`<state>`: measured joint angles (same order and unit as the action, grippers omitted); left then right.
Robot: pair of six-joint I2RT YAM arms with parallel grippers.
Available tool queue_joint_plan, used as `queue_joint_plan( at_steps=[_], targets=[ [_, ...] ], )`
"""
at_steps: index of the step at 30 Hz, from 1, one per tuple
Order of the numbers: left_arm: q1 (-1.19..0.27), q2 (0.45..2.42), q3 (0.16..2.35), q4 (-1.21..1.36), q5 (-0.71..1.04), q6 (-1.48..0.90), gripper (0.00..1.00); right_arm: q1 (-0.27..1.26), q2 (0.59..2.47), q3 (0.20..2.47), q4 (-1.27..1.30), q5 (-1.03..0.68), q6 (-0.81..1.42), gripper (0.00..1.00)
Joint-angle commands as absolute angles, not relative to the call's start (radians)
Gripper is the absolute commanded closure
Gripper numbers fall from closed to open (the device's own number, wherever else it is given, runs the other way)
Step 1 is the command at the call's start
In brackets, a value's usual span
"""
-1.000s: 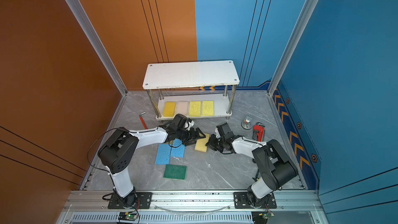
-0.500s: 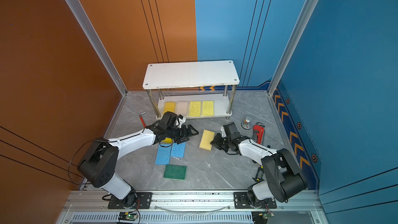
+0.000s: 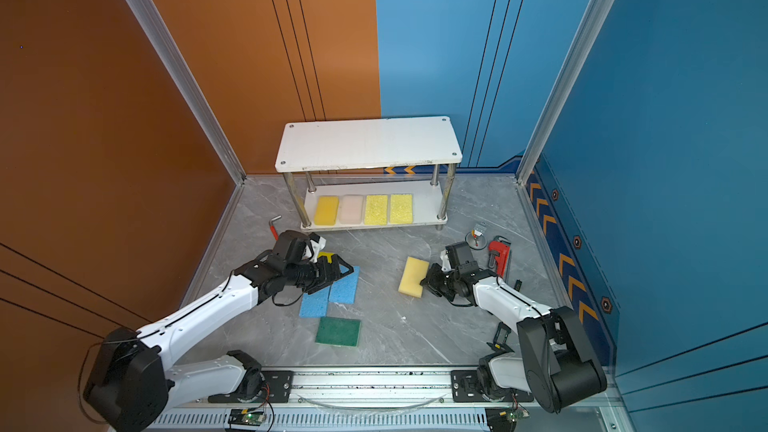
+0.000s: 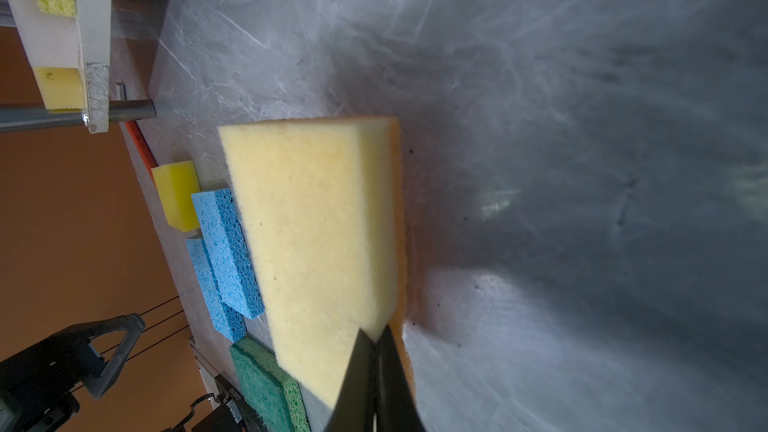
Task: Place and organize the cleaning sponges onto the shelf
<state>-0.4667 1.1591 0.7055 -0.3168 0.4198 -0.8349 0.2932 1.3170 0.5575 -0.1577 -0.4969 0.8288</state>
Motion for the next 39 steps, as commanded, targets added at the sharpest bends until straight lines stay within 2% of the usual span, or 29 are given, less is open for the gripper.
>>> queue_joint_plan(
  at_steps=[1,14,24,30,39],
  targets=[
    [-0.444,1.095,0.634,-0.391,0.396,-0.859,0.08,0.288,1.301,0.562,-0.217,-0.505,0.788,0.97],
    [-0.405,0.869,0.554,-0.582,0.365,-0.881,0.08,0.288,1.284,0.612,-0.313,-0.501,0.721,0.97],
    [-0.360,0.749,0.778,-0.849,0.127,-0.767,0.08,0.285,1.258,0.609,-0.319,-0.497,0.718,0.98],
    [-0.331,0.672,0.881,-0.907,0.025,-0.747,0.08,0.281,1.220,0.605,-0.325,-0.495,0.723,0.98],
    [-0.305,0.641,0.948,-0.909,0.074,-0.736,0.07,0.257,1.151,0.617,-0.348,-0.500,0.731,0.98]
  ],
)
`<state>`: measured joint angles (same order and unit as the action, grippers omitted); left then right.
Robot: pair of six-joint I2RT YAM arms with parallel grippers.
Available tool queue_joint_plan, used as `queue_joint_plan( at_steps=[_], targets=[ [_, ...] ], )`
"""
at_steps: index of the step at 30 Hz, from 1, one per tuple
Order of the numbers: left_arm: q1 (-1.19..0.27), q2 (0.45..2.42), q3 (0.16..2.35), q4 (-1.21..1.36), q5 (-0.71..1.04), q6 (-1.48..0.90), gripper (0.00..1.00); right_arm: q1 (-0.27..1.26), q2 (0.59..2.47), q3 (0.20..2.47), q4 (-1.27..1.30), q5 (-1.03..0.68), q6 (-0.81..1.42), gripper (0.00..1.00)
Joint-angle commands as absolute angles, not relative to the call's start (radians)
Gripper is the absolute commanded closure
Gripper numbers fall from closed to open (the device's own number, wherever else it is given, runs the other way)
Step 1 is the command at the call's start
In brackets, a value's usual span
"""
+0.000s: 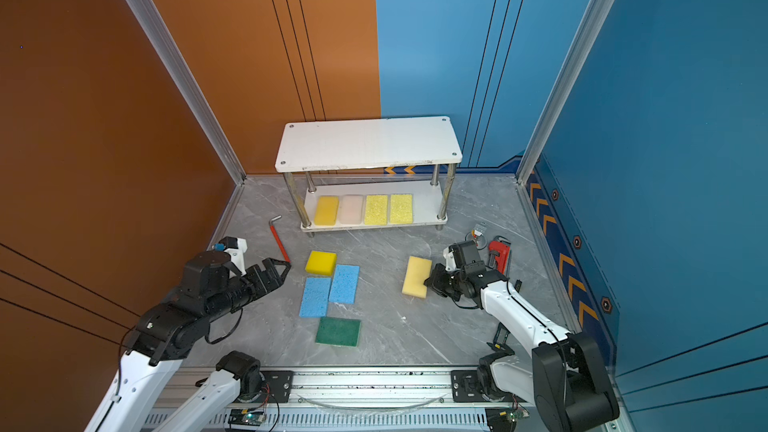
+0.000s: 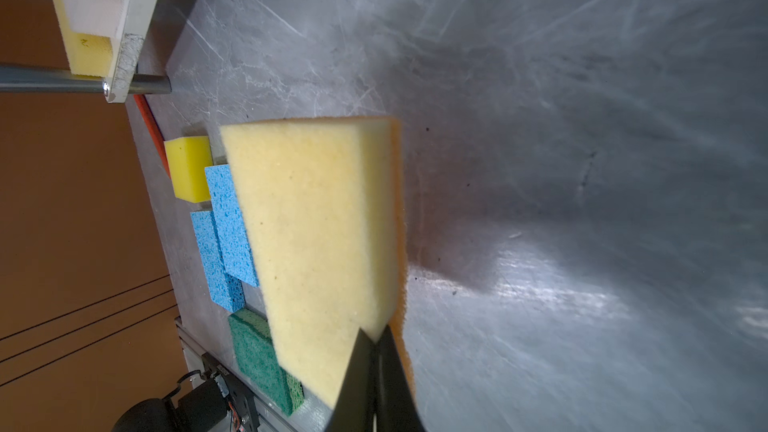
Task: Place and organize the cleaning sponges onto the shelf
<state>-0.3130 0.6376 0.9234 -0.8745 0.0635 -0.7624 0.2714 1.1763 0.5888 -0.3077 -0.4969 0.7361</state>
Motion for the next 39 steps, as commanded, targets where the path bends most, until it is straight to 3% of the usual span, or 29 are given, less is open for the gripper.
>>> queue_joint_plan(
  at_steps=[1,15,27,39],
  targets=[
    [-0.304,0.641,0.952,-0.908,0.080,-0.736,0.07,0.252,1.146,0.621,-0.352,-0.503,0.731,0.98],
    [-0.303,0.709,0.976,-0.790,0.264,-0.764,0.06,0.120,1.103,0.814,-0.548,-0.579,0.632,0.98],
    [-0.517,0.977,1.070,-0.629,0.332,-0.769,0.05,0.071,1.103,0.931,-0.641,-0.626,0.595,0.99],
    [-0.531,1.127,1.119,-0.462,0.404,-0.800,0.05,0.068,1.095,0.964,-0.667,-0.639,0.591,0.99]
  ],
)
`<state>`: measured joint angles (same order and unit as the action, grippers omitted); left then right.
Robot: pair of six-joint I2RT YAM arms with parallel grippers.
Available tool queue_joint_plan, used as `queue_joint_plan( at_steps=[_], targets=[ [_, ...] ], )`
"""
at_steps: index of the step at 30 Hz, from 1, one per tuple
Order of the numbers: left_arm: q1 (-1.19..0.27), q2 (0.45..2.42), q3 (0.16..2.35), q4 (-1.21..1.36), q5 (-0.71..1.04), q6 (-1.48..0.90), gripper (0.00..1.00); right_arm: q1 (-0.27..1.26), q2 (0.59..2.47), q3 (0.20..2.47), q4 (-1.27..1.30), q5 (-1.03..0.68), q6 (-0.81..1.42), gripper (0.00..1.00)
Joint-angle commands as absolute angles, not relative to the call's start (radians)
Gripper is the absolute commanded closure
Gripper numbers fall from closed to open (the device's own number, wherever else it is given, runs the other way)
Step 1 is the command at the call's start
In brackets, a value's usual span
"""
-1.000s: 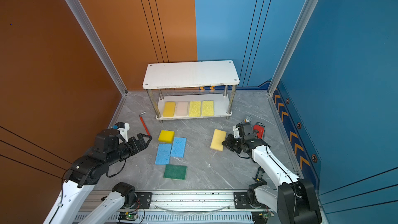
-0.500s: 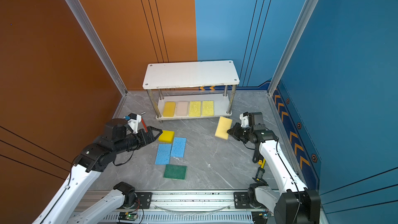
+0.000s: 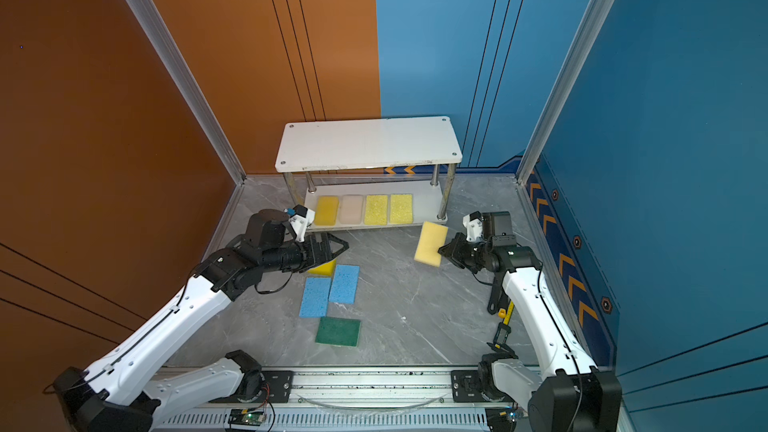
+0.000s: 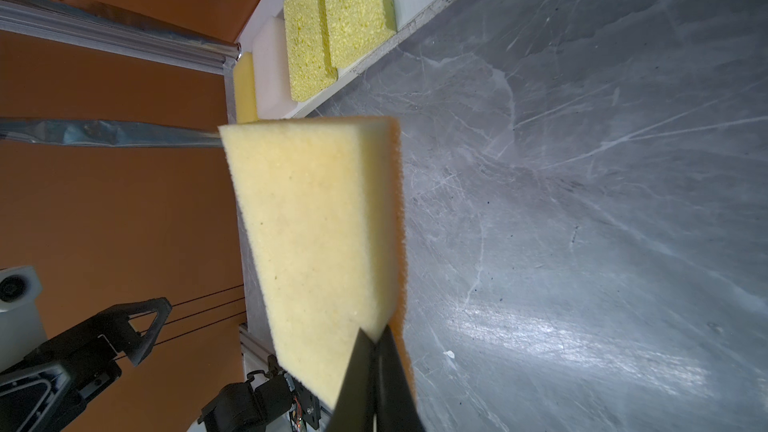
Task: Place and organize the cleaning sponges onto the shelf
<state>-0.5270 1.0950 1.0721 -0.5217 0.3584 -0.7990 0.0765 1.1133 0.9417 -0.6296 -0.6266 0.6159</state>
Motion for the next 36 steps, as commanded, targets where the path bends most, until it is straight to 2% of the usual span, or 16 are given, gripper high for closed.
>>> queue_joint_plan(
  at_steps=[1,14,22,36],
  targets=[
    [-0.535,1.139,1.132,-0.462,0.407,-0.795,0.05,0.067,1.093,0.965,-0.669,-0.640,0.589,0.99],
    [-0.562,1.256,1.213,-0.434,0.456,-0.769,0.05,0.061,1.069,0.974,-0.687,-0.643,0.589,0.99],
    [-0.603,1.364,1.338,-0.434,0.495,-0.727,0.05,0.054,1.112,1.073,-0.689,-0.654,0.598,0.99],
    [-0.623,1.426,1.347,-0.364,0.552,-0.754,0.07,0.114,1.133,1.116,-0.686,-0.673,0.611,0.99]
  ],
)
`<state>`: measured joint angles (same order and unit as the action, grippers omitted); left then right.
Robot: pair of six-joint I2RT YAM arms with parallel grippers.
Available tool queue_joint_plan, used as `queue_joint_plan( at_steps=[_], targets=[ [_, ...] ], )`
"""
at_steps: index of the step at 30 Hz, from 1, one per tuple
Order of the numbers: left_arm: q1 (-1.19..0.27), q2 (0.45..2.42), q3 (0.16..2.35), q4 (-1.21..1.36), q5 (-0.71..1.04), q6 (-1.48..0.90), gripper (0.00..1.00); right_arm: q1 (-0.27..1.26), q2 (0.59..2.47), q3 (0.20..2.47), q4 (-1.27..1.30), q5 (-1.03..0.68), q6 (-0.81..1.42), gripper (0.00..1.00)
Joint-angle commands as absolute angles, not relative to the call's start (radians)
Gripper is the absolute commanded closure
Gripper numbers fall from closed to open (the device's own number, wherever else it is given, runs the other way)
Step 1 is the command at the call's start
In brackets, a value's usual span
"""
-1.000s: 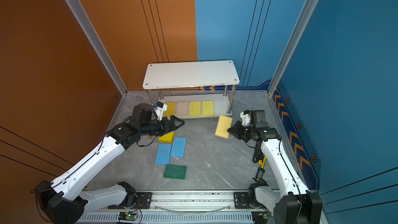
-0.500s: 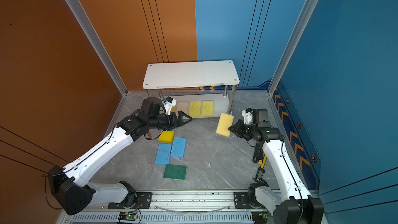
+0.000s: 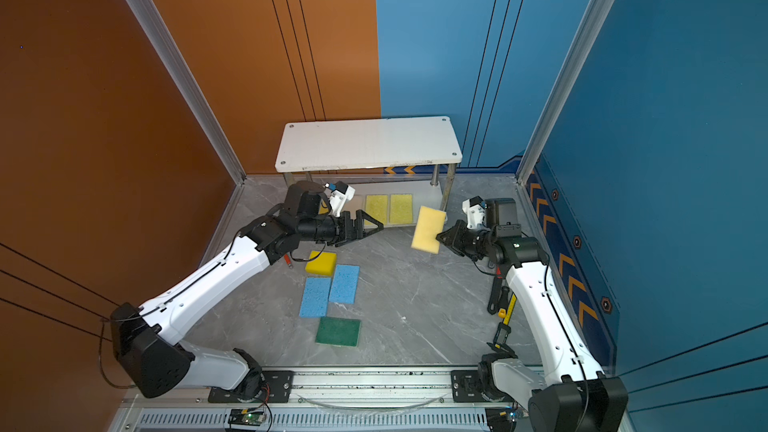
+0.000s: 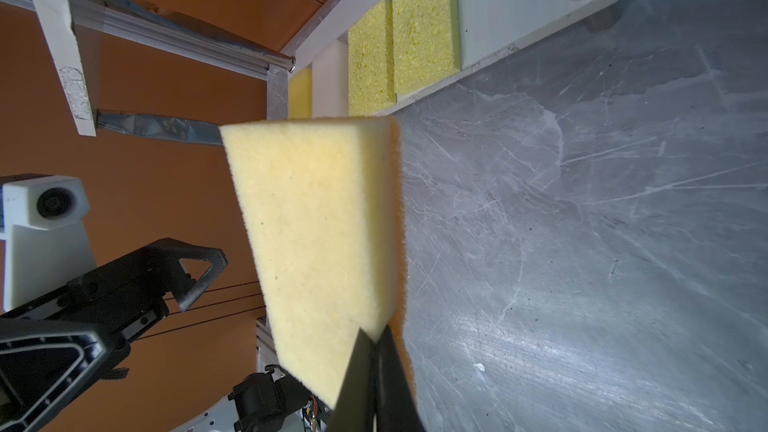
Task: Place and organize the cleaning sponges onto the shelf
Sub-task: 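Pinch the held sponge's edge with the left gripper while the right holds it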
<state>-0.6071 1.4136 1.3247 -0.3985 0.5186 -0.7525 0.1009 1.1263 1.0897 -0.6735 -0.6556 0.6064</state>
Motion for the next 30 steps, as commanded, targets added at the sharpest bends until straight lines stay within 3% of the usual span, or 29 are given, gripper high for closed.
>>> queue_joint_plan(
  at_steps=[1,20,30],
  targets=[
    [-0.625,1.430,1.348,-0.361,0.554,-0.756,0.07,0.118,1.135,1.115,-0.687,-0.675,0.610,0.99],
    [-0.646,1.499,1.379,-0.310,0.592,-0.769,0.08,0.149,1.147,1.157,-0.688,-0.733,0.615,0.99],
    [-0.653,1.519,1.387,-0.295,0.602,-0.769,0.09,0.252,1.180,1.195,-0.686,-0.763,0.607,0.99]
  ],
)
